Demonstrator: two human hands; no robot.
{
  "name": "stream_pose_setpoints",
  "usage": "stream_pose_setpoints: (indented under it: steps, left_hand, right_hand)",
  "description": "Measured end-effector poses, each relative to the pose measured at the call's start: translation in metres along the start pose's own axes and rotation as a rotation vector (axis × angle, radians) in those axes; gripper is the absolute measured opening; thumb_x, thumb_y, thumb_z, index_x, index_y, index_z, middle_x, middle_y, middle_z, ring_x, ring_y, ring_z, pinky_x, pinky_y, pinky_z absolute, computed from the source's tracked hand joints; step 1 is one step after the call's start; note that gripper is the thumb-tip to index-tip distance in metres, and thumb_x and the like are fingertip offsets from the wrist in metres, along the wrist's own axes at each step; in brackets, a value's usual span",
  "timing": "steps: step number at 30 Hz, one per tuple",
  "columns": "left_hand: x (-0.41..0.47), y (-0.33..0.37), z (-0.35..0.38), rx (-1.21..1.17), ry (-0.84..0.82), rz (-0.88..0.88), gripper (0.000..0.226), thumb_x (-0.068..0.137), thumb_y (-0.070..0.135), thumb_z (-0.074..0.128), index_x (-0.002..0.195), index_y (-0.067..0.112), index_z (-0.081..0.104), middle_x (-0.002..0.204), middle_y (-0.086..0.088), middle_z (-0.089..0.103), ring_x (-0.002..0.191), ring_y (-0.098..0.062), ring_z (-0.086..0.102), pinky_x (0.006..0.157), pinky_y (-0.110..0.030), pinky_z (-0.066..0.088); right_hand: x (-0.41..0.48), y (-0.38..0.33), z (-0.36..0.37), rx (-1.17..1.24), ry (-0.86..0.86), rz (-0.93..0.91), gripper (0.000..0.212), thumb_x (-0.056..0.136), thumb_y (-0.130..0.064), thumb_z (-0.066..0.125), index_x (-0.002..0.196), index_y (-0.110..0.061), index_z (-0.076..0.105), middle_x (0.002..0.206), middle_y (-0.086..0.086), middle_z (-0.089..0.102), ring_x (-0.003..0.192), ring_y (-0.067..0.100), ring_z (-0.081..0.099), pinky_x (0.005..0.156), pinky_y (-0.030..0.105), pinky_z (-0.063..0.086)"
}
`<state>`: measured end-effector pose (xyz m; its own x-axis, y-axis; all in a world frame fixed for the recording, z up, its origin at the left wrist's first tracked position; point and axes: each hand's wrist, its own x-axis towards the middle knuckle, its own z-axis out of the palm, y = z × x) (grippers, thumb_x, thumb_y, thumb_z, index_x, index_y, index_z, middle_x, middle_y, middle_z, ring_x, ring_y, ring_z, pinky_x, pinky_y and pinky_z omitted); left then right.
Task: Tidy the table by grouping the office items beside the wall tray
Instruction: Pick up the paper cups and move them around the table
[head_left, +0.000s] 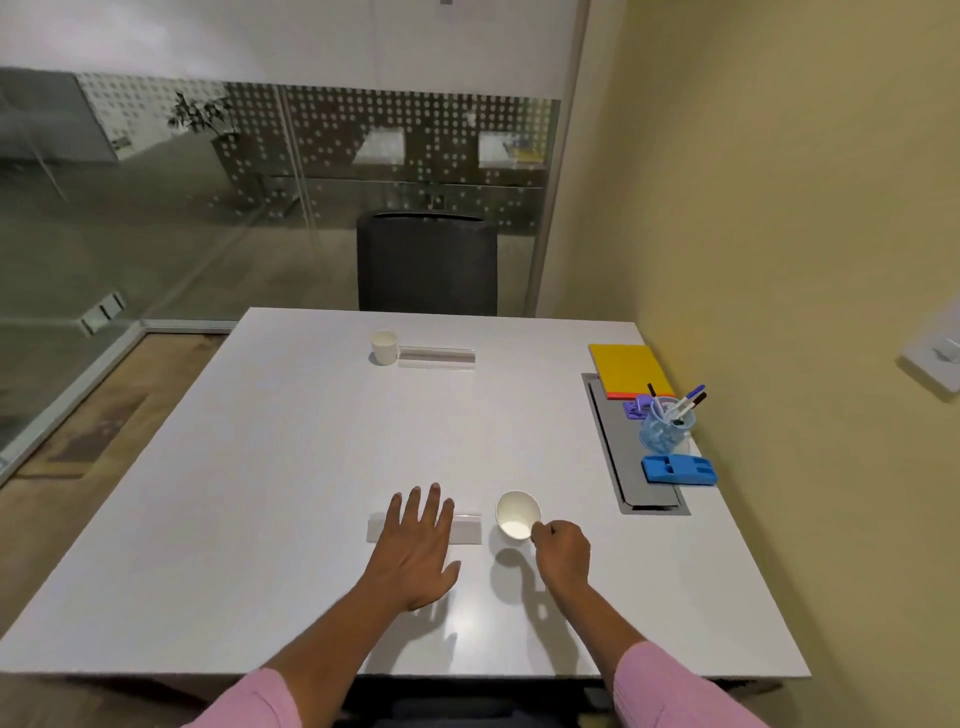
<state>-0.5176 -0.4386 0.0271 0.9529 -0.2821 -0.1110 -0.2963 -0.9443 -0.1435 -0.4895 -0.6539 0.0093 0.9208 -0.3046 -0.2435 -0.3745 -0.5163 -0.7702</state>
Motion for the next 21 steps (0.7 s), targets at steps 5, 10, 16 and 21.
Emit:
stream_pose_setpoints:
  steps: [5, 10, 16, 21]
  left_hand:
    - [0.022, 0.000, 0.019, -0.065, -0.012, -0.062, 0.081, 0.087, 0.057, 0.036, 0.150, 0.007, 0.022, 0.158, -0.023, 0.016, 0.143, -0.045, 0.020, 0.116, -0.061, 0.012]
    - [0.029, -0.002, 0.032, -0.078, -0.049, -0.092, 0.080, 0.090, 0.057, 0.032, 0.151, 0.008, 0.013, 0.160, -0.021, 0.007, 0.145, -0.042, 0.012, 0.117, -0.058, 0.003]
    - [0.029, -0.008, 0.038, -0.083, -0.073, -0.137, 0.078, 0.088, 0.054, 0.035, 0.149, 0.006, 0.024, 0.158, -0.022, 0.017, 0.142, -0.044, 0.021, 0.117, -0.059, 0.011]
    - [0.025, -0.012, 0.039, -0.059, -0.104, -0.149, 0.076, 0.082, 0.053, 0.048, 0.138, 0.003, 0.045, 0.147, -0.024, 0.040, 0.131, -0.045, 0.043, 0.108, -0.061, 0.032]
  right_hand:
    - [0.031, 0.011, 0.025, -0.033, -0.042, 0.044, 0.043, 0.086, -0.013, 0.056, 0.051, -0.014, 0.031, 0.050, 0.000, 0.033, 0.050, 0.019, 0.031, 0.049, 0.031, 0.021]
    - [0.050, 0.020, 0.043, -0.054, -0.055, 0.112, 0.038, 0.089, -0.016, 0.053, 0.055, -0.011, 0.037, 0.054, 0.002, 0.041, 0.052, 0.019, 0.036, 0.049, 0.030, 0.026]
    - [0.064, 0.023, 0.056, -0.047, -0.071, 0.185, 0.040, 0.089, -0.016, 0.053, 0.051, -0.012, 0.039, 0.053, 0.002, 0.045, 0.050, 0.018, 0.040, 0.048, 0.028, 0.028]
    - [0.064, 0.023, 0.062, -0.017, -0.089, 0.212, 0.038, 0.087, -0.016, 0.052, 0.053, -0.012, 0.038, 0.054, 0.002, 0.043, 0.050, 0.018, 0.038, 0.049, 0.030, 0.028]
